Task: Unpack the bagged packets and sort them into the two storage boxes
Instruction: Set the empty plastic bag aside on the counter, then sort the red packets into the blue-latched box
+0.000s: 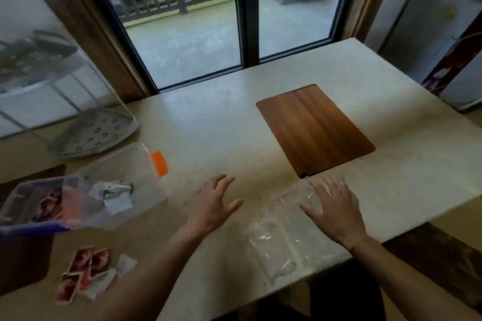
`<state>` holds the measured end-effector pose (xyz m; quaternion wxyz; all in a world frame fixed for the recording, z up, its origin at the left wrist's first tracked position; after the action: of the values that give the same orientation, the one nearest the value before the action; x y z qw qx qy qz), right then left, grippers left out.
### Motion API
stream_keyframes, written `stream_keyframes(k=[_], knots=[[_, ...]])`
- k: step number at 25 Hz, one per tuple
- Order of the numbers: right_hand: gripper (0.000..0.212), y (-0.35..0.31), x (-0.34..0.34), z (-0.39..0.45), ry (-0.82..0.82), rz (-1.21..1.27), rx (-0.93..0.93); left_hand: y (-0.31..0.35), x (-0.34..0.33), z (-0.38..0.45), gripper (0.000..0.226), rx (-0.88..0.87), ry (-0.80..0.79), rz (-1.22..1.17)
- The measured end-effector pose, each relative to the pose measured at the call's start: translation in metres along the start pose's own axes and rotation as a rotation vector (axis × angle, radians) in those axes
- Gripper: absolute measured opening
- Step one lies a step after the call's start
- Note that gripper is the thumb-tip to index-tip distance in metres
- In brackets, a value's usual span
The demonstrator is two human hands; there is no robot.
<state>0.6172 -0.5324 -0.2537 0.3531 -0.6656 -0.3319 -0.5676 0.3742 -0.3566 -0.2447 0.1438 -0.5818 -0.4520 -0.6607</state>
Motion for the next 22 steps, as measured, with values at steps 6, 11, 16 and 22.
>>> stream_keyframes(k=[6, 11, 16, 22], knots=[[0.074, -0.118, 0.008, -0.001, 0.022, -0.025, 0.226, -0.084, 0.050, -0.078, 0.067, 0.095, 0.151, 0.006], [0.073, -0.218, 0.004, -0.025, -0.010, -0.032, 0.389, -0.150, 0.085, -0.158, 0.069, 0.184, 0.219, -0.006], [0.072, -0.306, -0.007, -0.065, -0.042, -0.030, 0.509, -0.222, 0.111, -0.236, 0.078, 0.359, 0.283, 0.000], [0.071, -0.387, -0.026, -0.114, -0.103, -0.034, 0.579, -0.279, 0.108, -0.314, 0.080, 0.506, 0.278, -0.032]])
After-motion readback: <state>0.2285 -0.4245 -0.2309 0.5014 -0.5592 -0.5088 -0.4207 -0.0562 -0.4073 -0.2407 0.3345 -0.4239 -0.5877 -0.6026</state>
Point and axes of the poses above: each hand's wrist, its own z-axis towards the middle knuckle, its own x-axis out of the back of the hand, y = z × x, the point moved 5 cm from there along z, towards the middle knuckle, and after that the axes turned 5 degrees about -z, right-handed, at the moved point
